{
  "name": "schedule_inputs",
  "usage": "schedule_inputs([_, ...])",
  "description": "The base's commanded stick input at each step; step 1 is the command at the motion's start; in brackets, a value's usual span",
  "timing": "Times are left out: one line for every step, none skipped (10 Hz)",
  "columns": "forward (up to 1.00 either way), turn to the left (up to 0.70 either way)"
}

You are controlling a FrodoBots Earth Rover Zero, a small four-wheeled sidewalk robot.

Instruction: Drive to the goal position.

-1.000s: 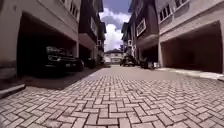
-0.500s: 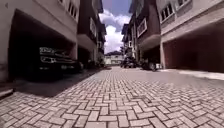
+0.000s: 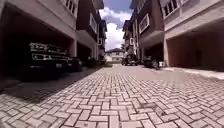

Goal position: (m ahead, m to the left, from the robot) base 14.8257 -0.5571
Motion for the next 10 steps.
schedule_inputs([0.85, 0.0])
schedule_inputs([0.85, 0.0])
schedule_inputs([0.85, 0.0])
schedule_inputs([0.85, -0.19])
schedule_inputs([0.85, -0.18])
schedule_inputs([0.85, 0.0])
schedule_inputs([0.85, 0.0])
schedule_inputs([0.85, -0.24])
schedule_inputs([0.85, -0.18])
schedule_inputs([0.85, -0.12])
